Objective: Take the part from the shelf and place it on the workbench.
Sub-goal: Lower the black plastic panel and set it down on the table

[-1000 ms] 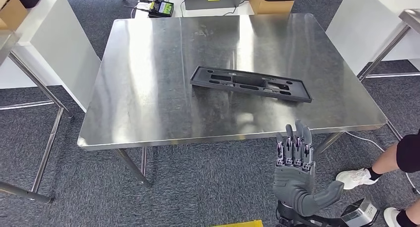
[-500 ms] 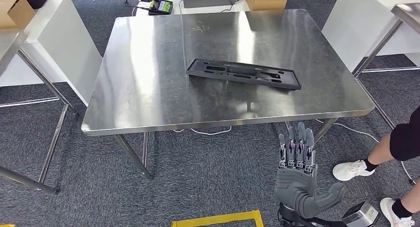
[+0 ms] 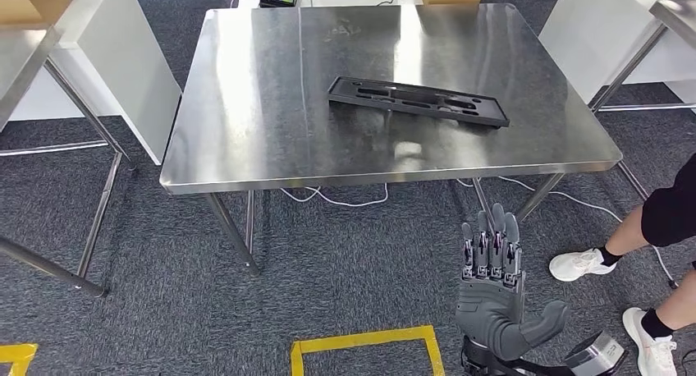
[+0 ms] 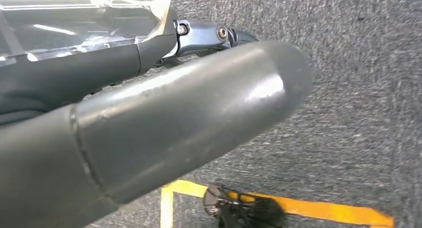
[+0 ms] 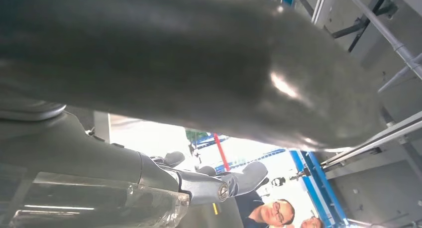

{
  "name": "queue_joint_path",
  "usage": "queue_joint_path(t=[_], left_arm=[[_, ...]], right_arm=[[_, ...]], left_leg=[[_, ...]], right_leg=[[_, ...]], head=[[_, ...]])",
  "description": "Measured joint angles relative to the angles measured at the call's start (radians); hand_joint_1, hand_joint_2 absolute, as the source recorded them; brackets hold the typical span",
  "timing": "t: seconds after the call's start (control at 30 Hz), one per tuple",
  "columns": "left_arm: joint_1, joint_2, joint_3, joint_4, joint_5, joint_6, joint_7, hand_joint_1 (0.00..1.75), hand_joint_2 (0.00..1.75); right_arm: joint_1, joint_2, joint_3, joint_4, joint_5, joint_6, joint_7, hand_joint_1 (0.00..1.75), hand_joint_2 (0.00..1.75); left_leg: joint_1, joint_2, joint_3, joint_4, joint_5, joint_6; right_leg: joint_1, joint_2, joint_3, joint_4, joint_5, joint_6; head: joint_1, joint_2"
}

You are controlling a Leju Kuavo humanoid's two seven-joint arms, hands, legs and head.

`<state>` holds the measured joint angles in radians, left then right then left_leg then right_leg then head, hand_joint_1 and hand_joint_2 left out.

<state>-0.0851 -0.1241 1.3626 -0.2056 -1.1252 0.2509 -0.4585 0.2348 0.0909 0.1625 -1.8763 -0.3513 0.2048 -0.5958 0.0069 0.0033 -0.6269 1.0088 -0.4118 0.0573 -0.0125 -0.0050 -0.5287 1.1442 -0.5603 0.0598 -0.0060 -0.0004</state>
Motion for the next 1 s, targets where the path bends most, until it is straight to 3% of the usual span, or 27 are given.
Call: queue_joint_path(t=[0.03,0.1,0.13,0.2,0.23,0.3,0.33,0.37,0.4,0.43,0.5,0.57,0.6,0.7,0.73,0.8,0.87,0.9,0.93,1.0], left_arm=[[0.000,0.000,0.000,0.000,0.000,0.001,0.000,0.00,0.00],[-0.001,-0.001,-0.001,0.000,0.000,0.002,0.000,0.00,0.00],[-0.001,-0.002,-0.001,0.000,-0.001,0.002,0.000,0.00,0.00],[0.000,-0.001,-0.001,0.000,-0.001,0.003,0.000,0.00,0.00],[0.000,-0.001,-0.001,0.000,-0.001,0.004,0.001,0.00,0.00],[0.000,-0.001,-0.001,0.000,-0.001,0.004,0.001,0.00,0.00],[0.000,-0.001,-0.001,0.000,-0.001,0.005,0.001,0.00,0.00],[0.000,-0.001,-0.001,0.000,-0.001,0.005,0.001,0.00,0.00],[0.000,-0.001,-0.001,0.000,-0.002,0.005,0.002,0.00,0.00],[0.000,-0.001,-0.001,0.000,-0.004,0.004,0.003,0.00,0.00],[-0.001,-0.001,-0.005,0.000,-0.010,0.003,0.007,0.00,0.00],[-0.004,-0.001,-0.009,0.000,-0.016,0.001,0.011,0.00,0.00],[-0.006,-0.001,-0.011,0.000,-0.019,0.000,0.012,0.00,0.00],[-0.007,0.001,-0.012,0.000,-0.024,-0.002,0.013,0.00,0.00],[-0.009,0.001,-0.012,0.000,-0.026,-0.003,0.014,0.00,0.00],[-0.013,0.001,-0.014,0.000,-0.028,-0.005,0.014,0.00,0.00],[-0.014,0.001,-0.016,0.000,-0.030,-0.006,0.015,0.00,0.00],[-0.015,0.001,-0.017,0.000,-0.031,-0.007,0.015,0.00,0.00],[-0.014,0.001,-0.018,0.000,-0.033,-0.007,0.015,0.00,0.00],[-0.015,0.001,-0.021,0.000,-0.036,-0.008,0.015,0.00,0.00]], right_arm=[[-0.003,0.000,0.000,0.000,0.001,-0.003,0.003,0.00,0.00],[-0.007,0.002,-0.001,0.000,0.002,-0.009,0.006,0.00,0.00],[-0.008,0.004,-0.002,0.000,0.002,-0.010,0.008,0.00,0.00],[-0.009,0.007,-0.006,0.001,0.002,-0.011,0.010,0.00,0.00],[-0.010,0.008,-0.007,0.002,0.002,-0.012,0.012,0.00,0.00],[-0.012,0.012,-0.009,0.003,0.003,-0.013,0.014,0.00,0.00],[-0.012,0.014,-0.009,0.004,0.004,-0.013,0.016,0.00,0.00],[-0.012,0.016,-0.010,0.006,0.004,-0.013,0.019,0.00,0.00],[-0.013,0.017,-0.010,0.008,0.006,-0.015,0.022,0.00,0.00],[-0.014,0.017,-0.011,0.009,0.007,-0.018,0.025,0.00,0.00],[-0.021,0.019,-0.014,0.011,0.009,-0.025,0.034,0.00,0.00],[-0.032,0.022,-0.020,0.012,0.008,-0.031,0.043,0.00,0.00],[-0.038,0.023,-0.023,0.012,0.008,-0.033,0.047,0.00,0.00],[-0.049,0.024,-0.033,0.012,0.004,-0.035,0.056,0.00,0.00],[-0.050,0.024,-0.037,0.012,0.003,-0.036,0.058,0.00,0.00],[-0.053,0.024,-0.043,0.013,0.002,-0.039,0.059,0.00,0.00],[-0.053,0.023,-0.047,0.015,0.001,-0.043,0.063,0.00,0.00],[-0.053,0.022,-0.050,0.019,0.003,-0.047,0.068,0.00,0.00],[-0.054,0.020,-0.052,0.026,0.008,-0.054,0.076,0.00,0.00],[-0.055,0.011,-0.052,0.055,0.026,-0.077,0.094,0.00,0.00]], left_leg=[[-0.001,0.000,-0.008,0.001,0.010,-0.005],[-0.002,-0.001,-0.015,-0.001,0.029,-0.017],[-0.001,0.000,-0.017,-0.004,0.038,-0.024],[0.003,-0.002,-0.022,-0.002,0.040,-0.039],[0.005,-0.003,-0.029,0.013,0.016,-0.045],[0.010,-0.005,-0.049,0.095,-0.078,-0.053],[0.012,-0.006,-0.059,0.155,-0.126,-0.057],[0.014,-0.006,-0.066,0.212,-0.157,-0.061],[0.016,-0.006,-0.063,0.249,-0.164,-0.065],[0.018,-0.006,-0.046,0.254,-0.151,-0.068],[0.022,-0.006,0.034,0.163,-0.105,-0.070],[0.019,-0.008,0.109,0.046,-0.100,-0.064],[0.014,-0.009,0.123,0.016,-0.106,-0.058],[0.004,-0.006,0.118,-0.006,-0.090,-0.031],[0.005,-0.003,0.112,-0.013,-0.078,-0.021],[0.010,0.002,0.095,-0.024,-0.054,-0.006],[0.010,0.004,0.068,-0.024,-0.035,-0.004],[0.011,0.005,0.053,-0.023,-0.024,-0.007],[0.012,0.007,0.040,-0.022,-0.014,-0.011],[0.019,0.008,0.014,-0.019,0.005,-0.024]], right_leg=[[0.003,0.000,0.055,-0.081,0.007,-0.001],[0.012,0.002,0.108,-0.179,0.005,-0.015],[0.019,0.003,0.109,-0.191,0.005,-0.024],[0.013,0.001,0.094,-0.191,0.021,-0.045],[0.008,0.000,0.087,-0.192,0.031,-0.059],[0.004,-0.004,0.069,-0.194,0.052,-0.079],[0.006,-0.006,0.058,-0.193,0.060,-0.086],[0.010,-0.007,0.049,-0.190,0.069,-0.088],[0.012,-0.008,0.038,-0.186,0.077,-0.087],[0.013,-0.008,0.025,-0.178,0.083,-0.086],[0.012,-0.008,-0.005,-0.157,0.092,-0.081],[0.012,-0.008,-0.028,-0.141,0.099,-0.071],[0.012,-0.009,-0.035,-0.138,0.104,-0.063],[0.009,-0.010,-0.046,-0.137,0.119,-0.039],[0.009,-0.008,-0.055,-0.125,0.109,-0.037],[0.006,-0.004,-0.087,-0.053,0.048,-0.045],[-0.001,-0.001,-0.124,0.065,-0.022,-0.048],[-0.006,-0.001,-0.129,0.107,-0.036,-0.041],[-0.011,0.000,-0.120,0.120,-0.032,-0.029],[-0.022,-0.001,-0.048,0.036,0.012,0.001]], head=[[0.000,0.000],[-0.001,0.000],[-0.001,0.000],[-0.001,0.000],[-0.002,0.000],[-0.006,0.000],[-0.007,0.000],[-0.008,0.000],[-0.008,0.000],[-0.008,0.000],[-0.008,0.000],[-0.008,0.000],[-0.007,0.000],[-0.008,0.000],[-0.007,0.000],[-0.003,0.000],[0.002,0.000],[0.003,0.000],[0.003,0.000],[0.004,0.000]])
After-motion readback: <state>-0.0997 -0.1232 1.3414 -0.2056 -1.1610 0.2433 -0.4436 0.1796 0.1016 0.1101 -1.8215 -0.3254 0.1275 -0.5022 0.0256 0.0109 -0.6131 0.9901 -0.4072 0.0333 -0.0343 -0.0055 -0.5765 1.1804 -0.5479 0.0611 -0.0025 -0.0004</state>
